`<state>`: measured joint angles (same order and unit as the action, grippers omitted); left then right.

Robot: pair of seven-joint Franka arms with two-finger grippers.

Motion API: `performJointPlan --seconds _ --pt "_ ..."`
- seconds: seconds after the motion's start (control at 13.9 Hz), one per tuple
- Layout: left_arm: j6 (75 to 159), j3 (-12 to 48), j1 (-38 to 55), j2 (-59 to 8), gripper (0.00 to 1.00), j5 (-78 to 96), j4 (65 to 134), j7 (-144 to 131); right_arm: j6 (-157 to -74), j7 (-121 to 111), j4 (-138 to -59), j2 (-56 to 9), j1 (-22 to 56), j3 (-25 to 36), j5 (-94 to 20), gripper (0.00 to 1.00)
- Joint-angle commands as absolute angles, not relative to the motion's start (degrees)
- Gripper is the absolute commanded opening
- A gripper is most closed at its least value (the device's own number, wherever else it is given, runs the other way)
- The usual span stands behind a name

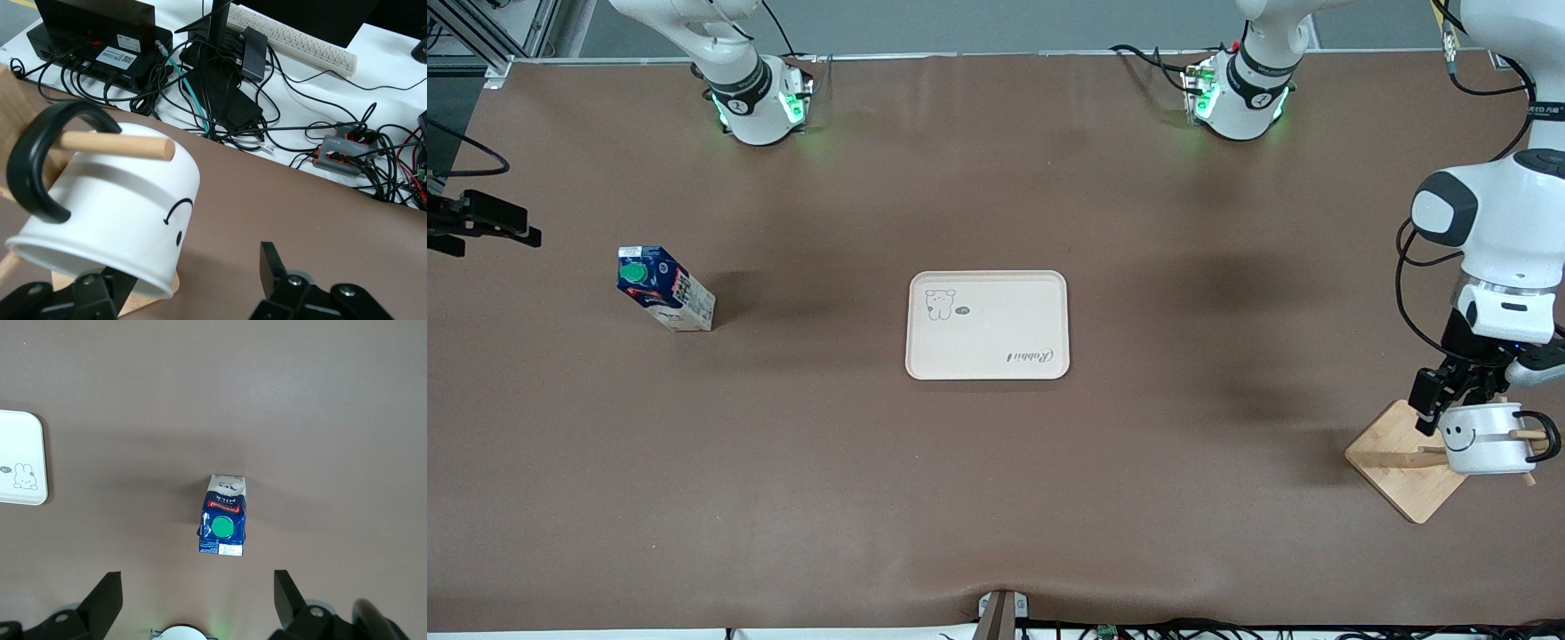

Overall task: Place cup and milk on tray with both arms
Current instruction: 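Grasp the white mug rim with the left gripper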

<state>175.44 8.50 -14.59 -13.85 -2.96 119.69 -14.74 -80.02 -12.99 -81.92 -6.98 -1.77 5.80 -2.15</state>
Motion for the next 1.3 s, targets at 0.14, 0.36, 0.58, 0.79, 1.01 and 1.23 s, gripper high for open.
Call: performJointPlan --seconds 0.14,0.36,0.58,0.79,1.01,1.23 --pt "177.98 8.53 -14.33 -16.69 0.57 -2.9 117.95 -14.33 -79.81 -12.83 -81.12 -9.05 -3.51 5.27 -1.67 1.0" --pt "178.94 8.53 -14.33 -17.75 0.46 -2.9 118.04 -14.33 -79.72 -12.57 -81.04 -9.05 -3.25 5.19 -1.58 1.0" --pt "179.3 8.61 -14.24 -18.45 0.22 -2.9 117.77 -14.24 -79.54 -12.3 -81.04 -8.97 -2.99 5.19 -1.58 1.0" --pt "179.3 8.61 -14.24 -18.46 0.13 -2.99 117.86 -14.06 -79.54 -12.22 -80.86 -8.96 -2.9 5.19 -1.67 1.0" --pt "179.3 8.88 -14.15 -18.46 0.0 -2.99 117.77 -13.8 -79.45 -12.22 -80.86 -8.96 -2.9 5.19 -1.76 1.0" --pt "179.21 8.88 -13.36 -17.84 0.0 -2.99 117.69 -13.36 -79.54 -12.22 -80.86 -8.96 -2.99 5.1 -1.93 1.0"
